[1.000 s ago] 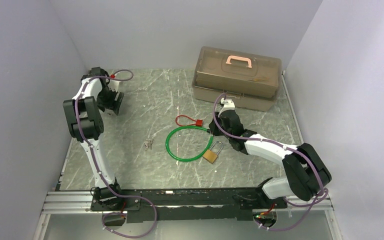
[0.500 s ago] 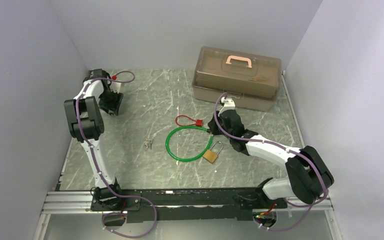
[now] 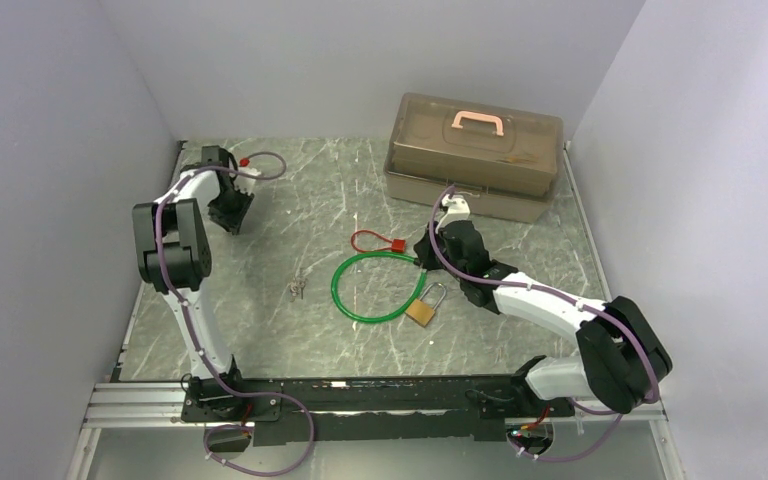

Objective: Unlock with the key

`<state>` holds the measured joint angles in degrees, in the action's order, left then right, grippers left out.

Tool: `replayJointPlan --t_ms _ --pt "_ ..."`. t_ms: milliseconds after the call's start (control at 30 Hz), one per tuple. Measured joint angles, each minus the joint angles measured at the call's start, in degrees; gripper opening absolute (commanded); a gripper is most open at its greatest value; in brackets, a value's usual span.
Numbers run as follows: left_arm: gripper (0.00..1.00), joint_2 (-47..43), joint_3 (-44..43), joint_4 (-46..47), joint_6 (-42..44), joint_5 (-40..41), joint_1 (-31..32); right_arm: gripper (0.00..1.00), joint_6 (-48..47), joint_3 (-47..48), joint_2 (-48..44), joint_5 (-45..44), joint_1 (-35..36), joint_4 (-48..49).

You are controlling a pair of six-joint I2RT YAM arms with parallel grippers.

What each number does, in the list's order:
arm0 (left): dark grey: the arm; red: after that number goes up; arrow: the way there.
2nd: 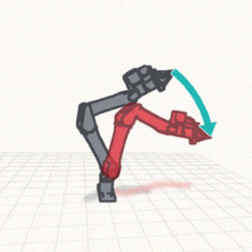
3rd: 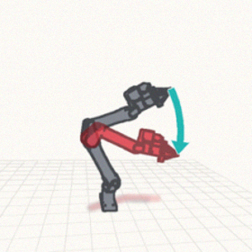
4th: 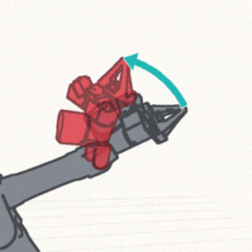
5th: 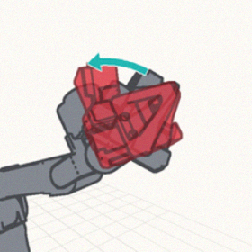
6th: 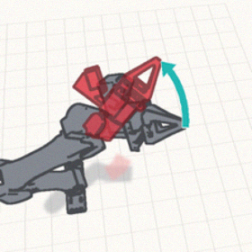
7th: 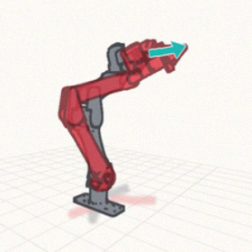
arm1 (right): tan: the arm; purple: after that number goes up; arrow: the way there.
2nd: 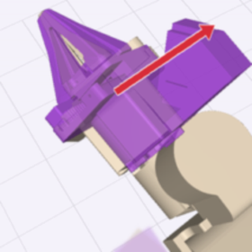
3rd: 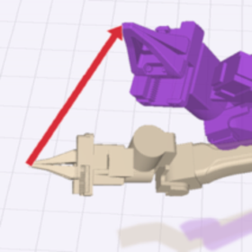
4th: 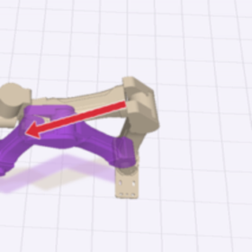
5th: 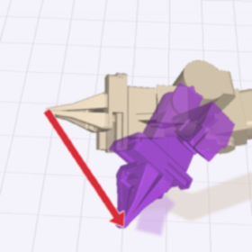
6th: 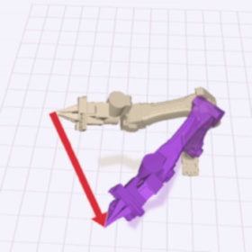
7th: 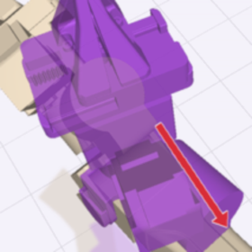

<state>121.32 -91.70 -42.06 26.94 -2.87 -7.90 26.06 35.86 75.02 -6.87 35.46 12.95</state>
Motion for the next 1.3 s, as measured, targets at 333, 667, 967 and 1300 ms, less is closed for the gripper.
replayJointPlan --t_ms 333,667,967,1300 --pt "0.25 -10.5 16.3 4.6 2.7 3.8 9.9 0.07 -0.1 0.0 -2.0 -0.1 0.3 0.0" --pt "0.29 -17.9 24.7 0.7 1.4 -0.1 20.7 0.07 -0.3 -0.6 -4.2 -0.9 0.4 -0.9" --pt "0.29 -21.2 29.4 -0.9 -2.2 -6.0 30.3 0.07 -0.6 -0.6 -6.1 -2.2 0.4 -3.5" --pt "0.37 -23.0 31.8 -1.2 -3.8 -10.8 36.5 0.07 -1.9 -0.6 -8.9 -3.9 0.5 -5.6"
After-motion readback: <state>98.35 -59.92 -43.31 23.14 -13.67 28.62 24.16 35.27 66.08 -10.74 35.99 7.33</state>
